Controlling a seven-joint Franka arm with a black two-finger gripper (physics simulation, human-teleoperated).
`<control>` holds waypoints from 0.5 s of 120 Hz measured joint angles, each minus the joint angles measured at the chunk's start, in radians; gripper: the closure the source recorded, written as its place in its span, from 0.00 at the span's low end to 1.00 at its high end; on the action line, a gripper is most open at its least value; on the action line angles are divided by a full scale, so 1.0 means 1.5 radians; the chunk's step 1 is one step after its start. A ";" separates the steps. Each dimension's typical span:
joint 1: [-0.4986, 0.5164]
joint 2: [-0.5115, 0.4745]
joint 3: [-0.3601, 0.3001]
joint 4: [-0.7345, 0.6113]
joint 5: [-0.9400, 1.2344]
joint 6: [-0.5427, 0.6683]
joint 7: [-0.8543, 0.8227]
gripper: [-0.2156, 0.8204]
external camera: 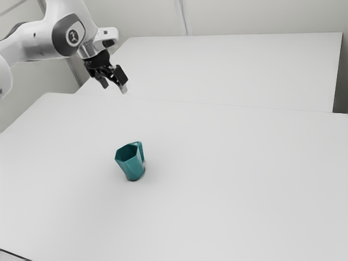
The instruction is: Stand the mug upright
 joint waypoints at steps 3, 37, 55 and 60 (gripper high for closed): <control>0.000 0.004 0.004 0.013 0.001 -0.010 0.000 0.21; -0.009 0.027 0.011 0.074 0.011 -0.090 -0.003 0.21; -0.007 0.027 0.011 0.078 0.009 -0.108 -0.003 0.21; -0.007 0.027 0.011 0.079 0.009 -0.112 -0.003 0.21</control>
